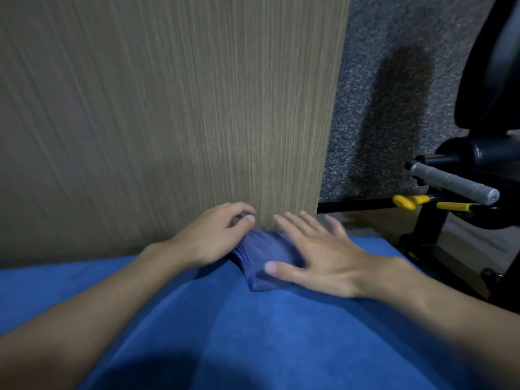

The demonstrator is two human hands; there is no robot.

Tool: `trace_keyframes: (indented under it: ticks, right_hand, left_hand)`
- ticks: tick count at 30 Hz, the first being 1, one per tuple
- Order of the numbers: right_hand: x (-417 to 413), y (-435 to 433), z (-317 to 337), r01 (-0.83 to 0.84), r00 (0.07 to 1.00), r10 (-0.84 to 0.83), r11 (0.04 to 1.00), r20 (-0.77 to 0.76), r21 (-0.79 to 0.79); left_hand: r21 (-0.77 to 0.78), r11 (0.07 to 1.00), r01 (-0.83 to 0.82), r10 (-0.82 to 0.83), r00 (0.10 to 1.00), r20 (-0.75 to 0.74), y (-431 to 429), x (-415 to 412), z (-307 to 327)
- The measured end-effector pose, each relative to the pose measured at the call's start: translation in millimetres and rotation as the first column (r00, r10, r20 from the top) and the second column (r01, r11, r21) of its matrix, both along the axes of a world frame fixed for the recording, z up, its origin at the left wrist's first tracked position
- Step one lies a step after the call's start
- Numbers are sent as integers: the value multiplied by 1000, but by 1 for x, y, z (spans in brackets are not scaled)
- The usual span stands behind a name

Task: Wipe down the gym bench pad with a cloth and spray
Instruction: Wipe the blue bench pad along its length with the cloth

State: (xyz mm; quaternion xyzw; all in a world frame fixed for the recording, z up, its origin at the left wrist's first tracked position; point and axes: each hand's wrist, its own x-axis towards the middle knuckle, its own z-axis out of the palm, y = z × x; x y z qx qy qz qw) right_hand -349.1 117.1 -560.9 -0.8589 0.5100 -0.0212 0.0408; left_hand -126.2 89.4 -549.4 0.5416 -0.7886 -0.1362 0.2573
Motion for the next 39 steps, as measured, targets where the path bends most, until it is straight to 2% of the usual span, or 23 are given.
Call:
trace_keyframes:
  ticks: [3,5,7,17,23,27,35,39]
  right_hand:
    - [-31,22,-9,143,990,-142,987,-12,78]
    - [-35,25,-14,169,985,-171,982,18,82]
    - [-34,24,-14,171,984,-176,981,43,91]
    - [-33,26,-11,177,984,-178,978,-1,108]
    - [-20,32,-5,192,981,-192,981,-33,-17]
    - [10,42,-5,214,976,-216,974,30,75]
    - [27,47,-6,302,952,-297,950,-75,72]
    - [67,50,-6,247,968,-249,968,34,53]
  left_hand:
    - [110,991,81,-89,993,73,-14,-52,4]
    - [235,969,71,-132,958,256,-18,-73,-1]
    - [276,960,37,-144,914,380,-17,-73,-6]
    - [275,961,22,-126,921,368,2,17,-3]
    - [243,970,19,-127,891,437,1,-10,-2]
    - [207,978,36,-126,889,439,4,-8,-3]
    - [222,973,71,-161,894,418,19,52,-3]
    - [222,974,41,-136,891,433,29,95,0]
